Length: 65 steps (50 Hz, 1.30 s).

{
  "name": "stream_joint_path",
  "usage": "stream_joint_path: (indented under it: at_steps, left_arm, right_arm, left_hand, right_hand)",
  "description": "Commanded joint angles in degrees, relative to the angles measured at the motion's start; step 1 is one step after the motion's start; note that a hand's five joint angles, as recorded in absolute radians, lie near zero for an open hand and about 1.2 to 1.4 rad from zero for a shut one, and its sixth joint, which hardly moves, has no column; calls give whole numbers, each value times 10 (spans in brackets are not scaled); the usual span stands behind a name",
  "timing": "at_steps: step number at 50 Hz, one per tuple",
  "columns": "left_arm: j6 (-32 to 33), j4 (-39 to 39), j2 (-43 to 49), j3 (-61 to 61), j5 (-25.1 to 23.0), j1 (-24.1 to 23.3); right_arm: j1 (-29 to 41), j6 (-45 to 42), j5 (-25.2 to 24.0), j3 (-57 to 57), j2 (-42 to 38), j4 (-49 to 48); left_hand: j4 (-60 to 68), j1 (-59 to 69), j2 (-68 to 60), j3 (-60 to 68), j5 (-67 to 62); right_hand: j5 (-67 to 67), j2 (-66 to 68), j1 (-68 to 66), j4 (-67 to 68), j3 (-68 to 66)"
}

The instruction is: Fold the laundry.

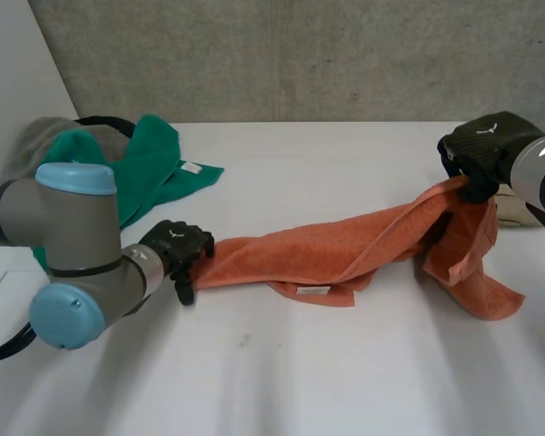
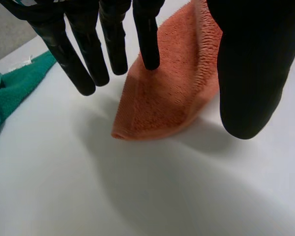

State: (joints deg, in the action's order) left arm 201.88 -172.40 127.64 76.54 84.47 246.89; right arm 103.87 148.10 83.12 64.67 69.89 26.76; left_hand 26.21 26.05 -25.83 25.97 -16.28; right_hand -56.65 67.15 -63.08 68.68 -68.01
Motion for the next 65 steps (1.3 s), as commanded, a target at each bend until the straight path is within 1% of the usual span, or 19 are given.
stream_joint_path:
  at_steps: [1, 7, 11, 14, 19, 22, 26, 31, 33, 38, 40, 46, 50, 54, 55, 58, 60, 62, 65]
  left_arm:
    - [-4, -2, 30, -39, 1, -7]
    - [-13, 2, 51, -56, 0, -21]
    - [-20, 5, 54, -61, -2, -34]
    - [-22, 3, 51, -67, 3, -41]
    - [-33, 5, 18, -83, 40, -26]
    - [-53, 7, -39, -74, 58, -1]
    - [-61, 9, -149, -44, 27, 26]
    - [-54, 12, -296, -8, -18, 50]
    - [-45, 15, -309, -3, -19, 55]
    - [27, 58, -272, -12, -8, 53]
    - [59, 77, -221, -28, 4, 49]
    - [75, 84, -75, -120, 37, 43]
    - [62, 83, -1, -245, 42, 40]
    - [17, 52, -8, -369, 44, 39]
    - [-11, 21, -22, -406, 47, 39]
    - [-52, -46, -46, -436, 59, 40]
    - [-78, -120, -71, -440, 75, 38]
    - [-74, -174, -87, -436, 87, 36]
    - [-52, -183, -93, -428, 99, 35]
  right_arm:
    - [0, 6, -1, 20, 0, -14]
    - [-3, 10, 1, 26, 1, -19]
    - [-9, 14, 1, 26, 1, -21]
    - [-14, 14, 0, 26, 8, -23]
    - [-24, 14, -1, 22, 17, -24]
    - [-32, 11, -5, 21, 28, -21]
    - [-42, -5, -23, 20, 46, -10]
    - [-47, -92, -51, 16, 57, 67]
    - [-47, -118, -52, 13, 55, 89]
    - [-41, -194, -38, 13, 16, 137]
    - [-31, -228, -31, 10, -21, 153]
    - [-4, -267, 11, -48, -116, 146]
    - [8, -250, 60, -177, -188, 75]
    - [11, -203, 95, -323, -229, -43]
    - [12, -178, 100, -362, -231, -97]
    - [12, -135, 98, -389, -220, -188]
    - [12, -96, 93, -382, -197, -281]
    - [12, -65, 82, -362, -175, -360]
    - [11, -50, 66, -338, -158, -420]
  left_hand:
    - [75, 77, -79, 78, -75]
    - [141, 143, -145, 143, -140]
    - [265, 267, -269, 268, -265]
    - [530, 532, -534, 533, -530]
    - [538, 539, -542, 540, -537]
    - [538, 539, -542, 540, -537]
    - [538, 539, -542, 540, -537]
    - [538, 539, -542, 540, -537]
    - [538, 539, -542, 540, -537]
    - [538, 539, -542, 540, -537]
    - [538, 539, -542, 540, -537]
    - [538, 539, -542, 540, -537]
    - [538, 539, -542, 540, -537]
    - [538, 539, -542, 540, -537]
    - [538, 539, -542, 540, -537]
    - [538, 539, -542, 540, -537]
    - [538, 539, -542, 540, -537]
    - [538, 539, -542, 540, -537]
    - [538, 539, -542, 540, -537]
  right_hand:
    - [-134, 129, -169, 113, -120]
    - [-134, 129, -169, 113, -120]
    - [-134, 129, -169, 113, -120]
    - [-134, 129, -169, 113, -120]
    - [-134, 129, -169, 113, -120]
    - [-134, 129, -169, 113, -120]
    - [-134, 129, -169, 113, -120]
    - [-134, 129, -169, 113, -120]
    - [-134, 129, -169, 113, -120]
    - [-134, 129, -169, 113, -120]
    - [-134, 129, -169, 113, -120]
    - [-134, 129, -169, 113, -120]
    - [-134, 129, -169, 113, -120]
    - [-134, 129, -169, 113, -120]
    - [-134, 129, -169, 113, -120]
    - [-134, 129, -169, 113, -120]
    - [-134, 129, -169, 113, -120]
    - [-134, 129, -169, 113, -120]
    - [-134, 129, -169, 113, -120]
